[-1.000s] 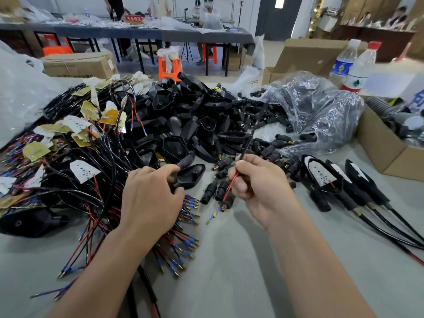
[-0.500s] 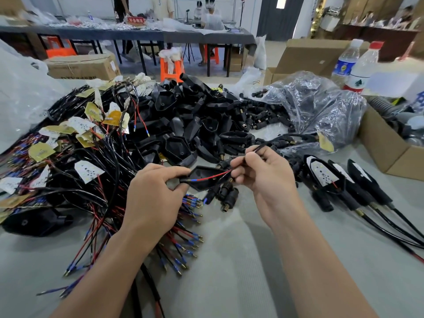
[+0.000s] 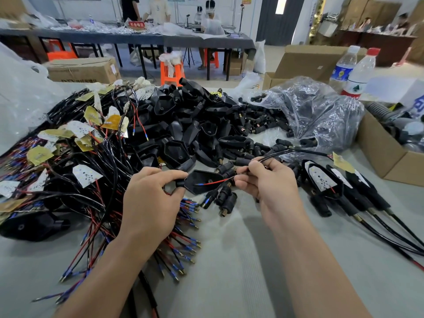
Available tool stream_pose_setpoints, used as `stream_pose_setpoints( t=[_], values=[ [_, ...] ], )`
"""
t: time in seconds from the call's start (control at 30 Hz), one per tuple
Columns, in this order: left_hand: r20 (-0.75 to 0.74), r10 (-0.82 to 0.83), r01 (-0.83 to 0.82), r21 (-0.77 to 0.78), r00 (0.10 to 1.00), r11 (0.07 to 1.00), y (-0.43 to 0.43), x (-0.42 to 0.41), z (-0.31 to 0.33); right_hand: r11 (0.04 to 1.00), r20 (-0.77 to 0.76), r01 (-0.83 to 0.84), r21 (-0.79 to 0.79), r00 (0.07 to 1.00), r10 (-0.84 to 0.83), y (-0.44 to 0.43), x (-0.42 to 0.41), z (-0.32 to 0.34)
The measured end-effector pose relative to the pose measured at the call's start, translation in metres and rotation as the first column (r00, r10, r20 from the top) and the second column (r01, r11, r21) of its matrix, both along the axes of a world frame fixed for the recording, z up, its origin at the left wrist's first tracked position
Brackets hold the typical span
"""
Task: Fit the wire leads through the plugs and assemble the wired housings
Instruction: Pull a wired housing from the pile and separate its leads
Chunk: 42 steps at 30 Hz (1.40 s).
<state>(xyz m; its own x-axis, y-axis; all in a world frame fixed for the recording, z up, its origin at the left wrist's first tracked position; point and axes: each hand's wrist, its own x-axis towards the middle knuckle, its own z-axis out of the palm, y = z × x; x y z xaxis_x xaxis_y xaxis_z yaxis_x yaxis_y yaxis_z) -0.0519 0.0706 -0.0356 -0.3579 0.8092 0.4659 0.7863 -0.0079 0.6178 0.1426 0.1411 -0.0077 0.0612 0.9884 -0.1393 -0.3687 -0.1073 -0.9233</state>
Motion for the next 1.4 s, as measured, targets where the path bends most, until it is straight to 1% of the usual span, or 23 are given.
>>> stream_pose_setpoints(
  t=[0.1, 0.2, 0.3, 0.37, 0.47, 0.57, 0.73, 0.87, 0.93, 1.0, 1.03, 1.1, 1.13, 1.2, 1.23, 1.27, 1.3, 1.33, 1.37, 1.4],
  values=[
    [0.031, -0.053, 0.053, 0.007, 0.998, 0.999, -0.001, 0.0, 0.001, 0.999, -0.042, 0.013, -0.033, 0.999, -0.014, 0.0, -0.001, 0.0],
    [0.057, -0.112, 0.11, 0.026, 0.992, 0.994, -0.001, 0.002, 0.002, 0.997, -0.099, 0.062, -0.049, 0.993, -0.066, 0.0, -0.002, 0.0],
    [0.102, -0.149, 0.146, 0.042, 0.983, 0.988, -0.002, 0.002, 0.002, 0.99, -0.136, 0.135, -0.036, 0.981, -0.138, 0.0, -0.004, -0.002],
    [0.136, -0.16, 0.156, 0.038, 0.978, 0.987, -0.003, 0.004, 0.003, 0.982, -0.131, 0.189, -0.01, 0.973, -0.188, -0.001, -0.005, -0.003],
    [0.171, -0.15, 0.147, 0.033, 0.974, 0.989, -0.004, 0.007, 0.005, 0.976, -0.157, 0.218, 0.018, 0.965, -0.212, -0.001, -0.007, -0.002],
    [0.203, -0.114, 0.107, 0.043, 0.973, 0.993, -0.004, 0.007, 0.008, 0.987, -0.195, 0.154, 0.04, 0.97, -0.144, -0.003, -0.01, 0.0],
    [0.19, -0.048, 0.035, 0.074, 0.981, 0.997, -0.006, 0.008, 0.012, 0.994, -0.142, 0.046, 0.1, 0.989, -0.032, -0.009, -0.012, 0.004],
    [0.164, -0.038, 0.027, 0.067, 0.986, 0.997, -0.007, 0.008, 0.011, 0.99, -0.173, -0.127, 0.055, 0.976, 0.134, -0.013, -0.012, 0.007],
    [0.151, -0.049, 0.039, 0.066, 0.987, 0.997, -0.007, 0.009, 0.011, 0.984, -0.179, -0.173, 0.033, 0.968, 0.176, -0.015, -0.013, 0.007],
    [0.181, -0.081, 0.069, 0.072, 0.98, 0.995, -0.007, 0.01, 0.011, 0.981, -0.129, -0.191, 0.045, 0.972, 0.195, -0.016, -0.014, 0.006],
    [0.205, -0.101, 0.087, 0.075, 0.974, 0.993, -0.008, 0.011, 0.011, 0.977, -0.065, -0.204, 0.066, 0.976, 0.209, -0.017, -0.015, 0.005],
    [0.267, -0.149, 0.131, 0.084, 0.952, 0.988, -0.009, 0.013, 0.012, 0.962, 0.129, -0.239, 0.128, 0.966, 0.223, -0.02, -0.019, 0.002],
    [0.301, -0.174, 0.154, 0.089, 0.938, 0.984, -0.009, 0.013, 0.012, 0.956, 0.236, -0.244, 0.162, 0.95, 0.203, -0.023, -0.02, 0.001],
    [0.365, -0.209, 0.191, 0.084, 0.907, 0.978, -0.008, 0.013, 0.012, 0.953, 0.45, -0.203, 0.226, 0.889, 0.083, -0.024, -0.023, -0.003],
    [0.403, -0.224, 0.212, 0.075, 0.887, 0.974, -0.006, 0.013, 0.012, 0.952, 0.538, -0.174, 0.251, 0.843, 0.012, -0.024, -0.024, -0.003],
    [0.447, -0.241, 0.234, 0.071, 0.862, 0.97, -0.004, 0.012, 0.012, 0.952, 0.587, -0.152, 0.267, 0.809, -0.036, -0.023, -0.024, -0.002],
    [0.492, -0.262, 0.255, 0.082, 0.83, 0.963, -0.002, 0.011, 0.012, 0.953, 0.593, -0.155, 0.26, 0.805, -0.031, -0.022, -0.023, -0.001],
    [0.538, -0.285, 0.27, 0.107, 0.794, 0.957, -0.001, 0.01, 0.012, 0.956, 0.554, -0.188, 0.225, 0.832, 0.033, -0.021, -0.022, 0.0],
    [0.578, -0.304, 0.277, 0.137, 0.757, 0.951, 0.0, 0.009, 0.012, 0.954, 0.454, -0.239, 0.183, 0.881, 0.134, -0.019, -0.021, -0.001],
    [0.608, -0.312, 0.272, 0.16, 0.73, 0.949, 0.001, 0.008, 0.012, 0.943, 0.318, -0.306, 0.134, 0.914, 0.252, -0.017, -0.02, -0.002]
  ],
)
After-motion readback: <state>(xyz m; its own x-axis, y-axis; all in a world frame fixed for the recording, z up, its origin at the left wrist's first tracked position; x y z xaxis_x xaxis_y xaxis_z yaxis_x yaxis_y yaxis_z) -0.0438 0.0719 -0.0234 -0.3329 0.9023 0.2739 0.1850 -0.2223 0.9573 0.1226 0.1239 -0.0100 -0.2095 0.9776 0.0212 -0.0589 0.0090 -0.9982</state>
